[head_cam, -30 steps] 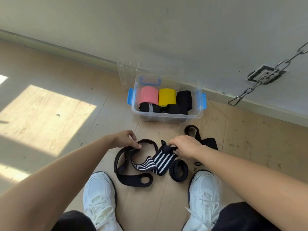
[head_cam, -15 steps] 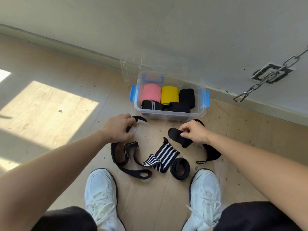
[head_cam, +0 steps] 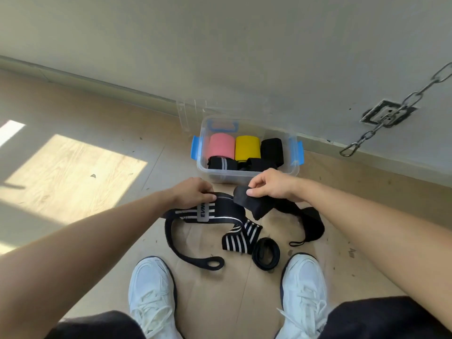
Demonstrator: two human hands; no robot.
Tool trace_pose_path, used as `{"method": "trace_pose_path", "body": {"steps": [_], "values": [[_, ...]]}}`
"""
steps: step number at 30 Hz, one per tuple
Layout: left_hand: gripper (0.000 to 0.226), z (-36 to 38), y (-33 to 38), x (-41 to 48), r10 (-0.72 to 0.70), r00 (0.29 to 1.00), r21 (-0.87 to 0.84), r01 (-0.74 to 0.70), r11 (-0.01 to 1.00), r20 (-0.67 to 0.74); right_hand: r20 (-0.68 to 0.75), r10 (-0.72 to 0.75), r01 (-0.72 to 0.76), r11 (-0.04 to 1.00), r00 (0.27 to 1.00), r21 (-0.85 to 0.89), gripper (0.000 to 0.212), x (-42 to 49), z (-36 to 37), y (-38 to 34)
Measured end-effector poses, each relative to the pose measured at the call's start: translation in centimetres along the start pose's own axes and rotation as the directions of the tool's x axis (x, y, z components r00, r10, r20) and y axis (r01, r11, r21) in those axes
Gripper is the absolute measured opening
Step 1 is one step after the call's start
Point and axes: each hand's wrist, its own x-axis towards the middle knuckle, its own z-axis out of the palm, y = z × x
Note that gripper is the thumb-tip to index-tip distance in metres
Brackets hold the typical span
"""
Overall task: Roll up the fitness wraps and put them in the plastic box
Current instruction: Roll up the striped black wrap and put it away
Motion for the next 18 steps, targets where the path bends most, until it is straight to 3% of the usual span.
{"method": "trace_pose_path", "body": {"steps": [5, 10, 14, 18], "values": [[0.020, -2.5, 3.1, -1.1, 0.037, 0.996, -0.335, -0.009, 0.942, 0.078, 0.153, 0.001, -0.022, 0.991, 0.988, 0.131, 0.019, -2.2, -4.1, -4.2], [0.013, -6.2, 6.8, -4.0, 0.141, 0.986, -0.469, -0.084, 0.879, 0.087, 0.285, -0.062, 0.003, 0.979, 0.956, 0.203, 0.011, -3.9, -4.7, -6.1], [0.017, -9.1, 9.0, -6.5, 0.204, 0.978, -0.548, -0.154, 0.822, 0.031, 0.247, -0.126, 0.064, 0.968, 0.961, 0.244, 0.020, -5.8, -5.3, -8.2], [0.006, -11.6, 11.7, -9.7, 0.193, 0.981, -0.590, -0.146, 0.794, 0.016, 0.215, -0.145, 0.115, 0.983, 0.966, 0.146, 0.016, -8.5, -7.3, -10.1]]}}
